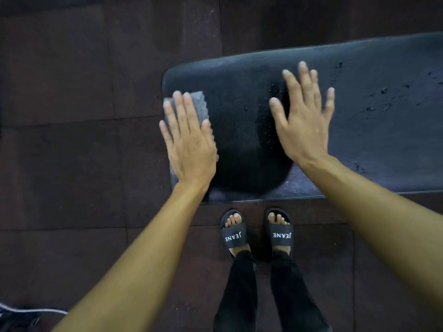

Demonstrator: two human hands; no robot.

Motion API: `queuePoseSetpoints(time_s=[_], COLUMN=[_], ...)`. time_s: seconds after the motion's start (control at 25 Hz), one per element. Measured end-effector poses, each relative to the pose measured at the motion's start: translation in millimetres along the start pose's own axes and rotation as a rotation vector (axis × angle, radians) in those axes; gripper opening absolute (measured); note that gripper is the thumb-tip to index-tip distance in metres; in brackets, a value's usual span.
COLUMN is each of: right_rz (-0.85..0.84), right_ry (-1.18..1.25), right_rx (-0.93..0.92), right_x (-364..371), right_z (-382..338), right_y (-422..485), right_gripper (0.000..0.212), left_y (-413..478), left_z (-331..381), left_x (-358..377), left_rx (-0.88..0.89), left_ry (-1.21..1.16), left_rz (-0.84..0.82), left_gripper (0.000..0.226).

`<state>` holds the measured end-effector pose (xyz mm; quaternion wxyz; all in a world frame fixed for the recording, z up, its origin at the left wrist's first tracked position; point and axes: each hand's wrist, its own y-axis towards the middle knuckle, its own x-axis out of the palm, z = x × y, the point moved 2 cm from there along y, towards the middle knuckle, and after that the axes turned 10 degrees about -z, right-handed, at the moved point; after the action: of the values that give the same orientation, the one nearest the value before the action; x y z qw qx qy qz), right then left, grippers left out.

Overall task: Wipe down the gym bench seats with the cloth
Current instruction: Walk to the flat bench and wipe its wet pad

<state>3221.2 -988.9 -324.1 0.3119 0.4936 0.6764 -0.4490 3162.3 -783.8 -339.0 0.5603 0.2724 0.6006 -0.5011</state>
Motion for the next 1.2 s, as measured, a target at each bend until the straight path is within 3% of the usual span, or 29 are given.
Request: queuePoseSetpoints(time_s=[0.12,0.28,0.56,0.72,0.88,1.04,1.2], right_rz=[0.025,-0.031,-0.013,0.001,-0.016,-0.054,-0.036], right_ry=[-0.016,-0.133,-0.109,-0.087,-0.103,-0.094,-0.115], right_rx=[0.068,0.0,-0.072,-0.075,-0.068,-0.073,-0.092], right_x=[-20,-25,-21,-19,-19,-23,-28], right_z=[53,123,139,142,141,139,144], right_y=[-26,-53,-45,-45,-49,-44,-43], right_gripper=[0.055,0.056,0.056,0.056,0.057,0.055,0.051], left_y=[-54,-87,-62,17,-31,-92,-32], left_z=[4,44,162,128,109,157,204], left_x=[15,32,41,13,23,48,40], left_rx=[-0.036,-0.018,0.215,-0.01,-0.122,0.065,0.365], left_ry=[0.054,0.024,0.071,-0.012,-0.016,0.071,0.072], left_rz=[-0.013,-0.01,-0.014,-0.015,-0.01,-0.028,-0.046], left_gripper=[0.056,0.055,0.055,0.056,0.056,0.055,0.054])
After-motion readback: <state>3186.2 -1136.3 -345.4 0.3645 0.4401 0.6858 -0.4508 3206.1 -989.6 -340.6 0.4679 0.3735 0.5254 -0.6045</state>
